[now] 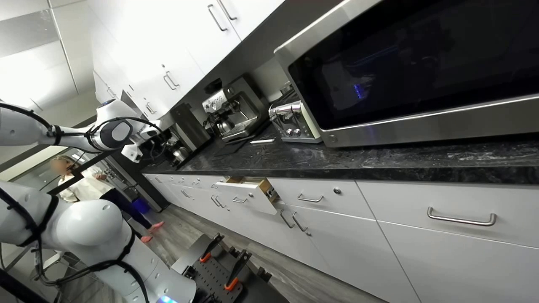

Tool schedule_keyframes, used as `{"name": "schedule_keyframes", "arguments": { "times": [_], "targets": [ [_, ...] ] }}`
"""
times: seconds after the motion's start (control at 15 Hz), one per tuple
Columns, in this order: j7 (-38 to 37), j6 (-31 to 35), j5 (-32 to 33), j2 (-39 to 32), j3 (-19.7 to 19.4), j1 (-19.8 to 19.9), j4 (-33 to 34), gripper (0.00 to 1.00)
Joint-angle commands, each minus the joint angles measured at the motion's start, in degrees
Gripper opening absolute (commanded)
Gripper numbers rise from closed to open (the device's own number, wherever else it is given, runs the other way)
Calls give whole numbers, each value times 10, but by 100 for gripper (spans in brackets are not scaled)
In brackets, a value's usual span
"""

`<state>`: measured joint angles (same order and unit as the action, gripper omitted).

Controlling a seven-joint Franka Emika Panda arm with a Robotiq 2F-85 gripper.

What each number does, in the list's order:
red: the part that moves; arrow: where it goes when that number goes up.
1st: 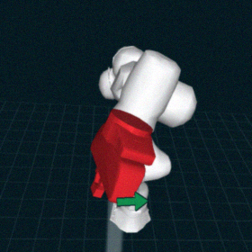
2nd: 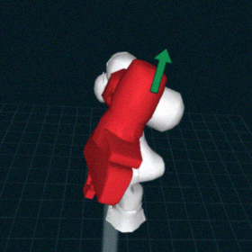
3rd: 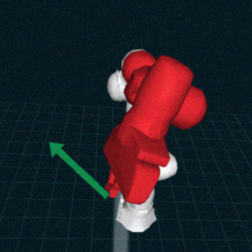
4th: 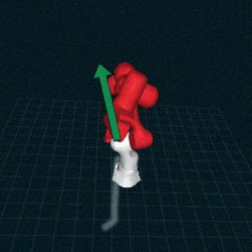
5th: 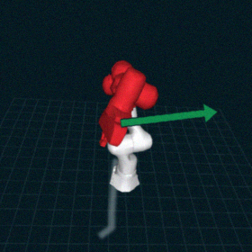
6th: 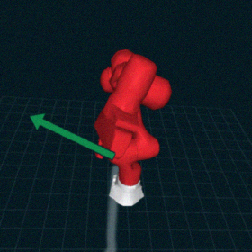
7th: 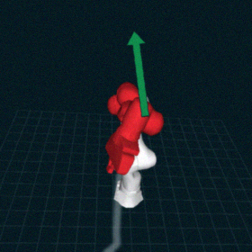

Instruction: Open the drawer

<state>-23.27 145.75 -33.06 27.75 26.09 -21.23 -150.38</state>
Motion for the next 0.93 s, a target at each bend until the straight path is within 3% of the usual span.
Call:
{"name": "schedule_keyframes", "arguments": {
  "times": [0.0, 0.27, 0.4, 0.47, 0.53, 0.87],
  "targets": [
    [-96, 94, -18, -104, 31, 4, 16, 100],
    [-215, 262, -5, -239, 72, -1, 25, 100],
    [-225, 345, -18, -306, 72, -26, 35, 100],
    [-199, 360, -39, -327, 87, -29, 48, 100],
    [-216, 323, -5, -270, 63, -32, 11, 100],
    [-216, 371, -35, -337, 88, -26, 45, 100]
  ]
}}
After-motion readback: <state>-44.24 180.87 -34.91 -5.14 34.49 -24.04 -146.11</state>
